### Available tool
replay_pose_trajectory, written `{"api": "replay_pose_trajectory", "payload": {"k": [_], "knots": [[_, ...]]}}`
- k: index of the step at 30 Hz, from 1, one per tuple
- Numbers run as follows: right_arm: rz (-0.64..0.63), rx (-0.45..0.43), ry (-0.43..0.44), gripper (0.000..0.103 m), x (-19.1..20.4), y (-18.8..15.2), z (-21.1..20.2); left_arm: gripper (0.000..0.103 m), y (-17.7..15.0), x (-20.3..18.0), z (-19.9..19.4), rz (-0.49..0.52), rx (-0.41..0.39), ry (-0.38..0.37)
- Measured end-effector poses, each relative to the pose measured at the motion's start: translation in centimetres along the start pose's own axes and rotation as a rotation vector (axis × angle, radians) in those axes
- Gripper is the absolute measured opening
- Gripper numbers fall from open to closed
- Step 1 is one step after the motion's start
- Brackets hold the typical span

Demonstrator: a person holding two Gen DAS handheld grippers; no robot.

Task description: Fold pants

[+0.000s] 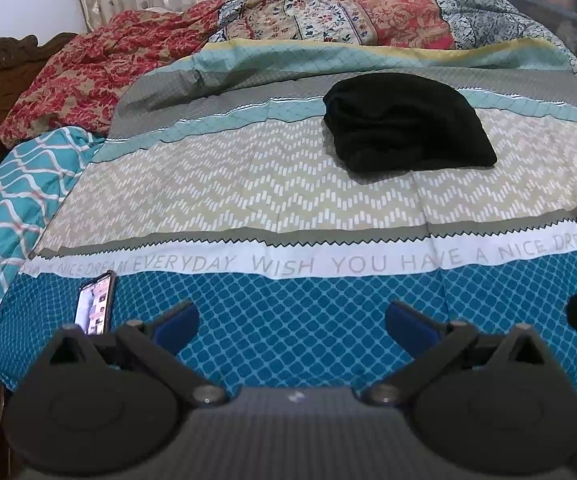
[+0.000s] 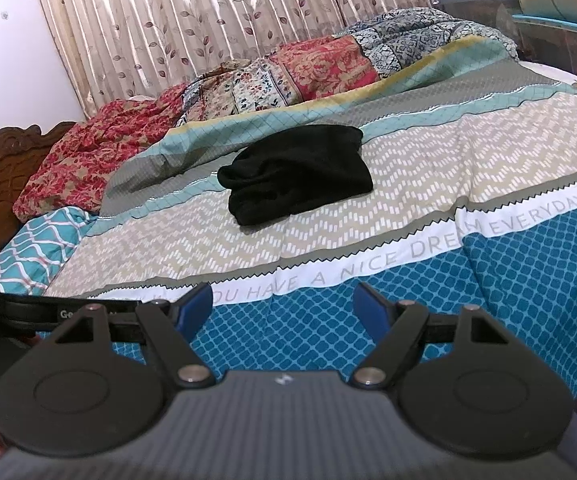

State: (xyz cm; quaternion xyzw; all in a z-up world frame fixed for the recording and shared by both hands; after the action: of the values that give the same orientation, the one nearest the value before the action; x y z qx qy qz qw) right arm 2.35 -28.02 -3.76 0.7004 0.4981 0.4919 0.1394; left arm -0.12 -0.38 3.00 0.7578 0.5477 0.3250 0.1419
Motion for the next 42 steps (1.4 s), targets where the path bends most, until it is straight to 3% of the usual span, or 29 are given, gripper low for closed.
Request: {"api": "replay_pose_trajectory", "payload": {"k": [12,30,42], "knots": [[0.001,-0.011,0.019,0.079,0.3,0.3,-0.4,0.103,-0.2,-0.1,0.2,0.007,0.02,0.012],[0.003,0.003,0.014,0.079,0.2,0.2,-0.2,0.103,0.3,1.0,-0.9,-0.029,-0.05,0.082],[0.005,0.007,0.014,0.079,0.1,0.4,-0.2,0.103,0.2,1.2,-0.6,-0.037,-0.033,0.098]]}}
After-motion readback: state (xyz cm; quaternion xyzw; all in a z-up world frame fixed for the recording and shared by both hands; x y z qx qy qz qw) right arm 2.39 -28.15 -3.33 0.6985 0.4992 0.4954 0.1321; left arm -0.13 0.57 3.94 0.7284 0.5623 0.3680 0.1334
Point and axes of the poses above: each gripper's, at about its wrist camera, not at the fingertips, and z roughly the way its jaws point, x to its left, y to its top, the point moved 3 cm from there along z, roughly the way its jaws point, and after that the axes turned 13 degrees about z, right-handed, at the moved point
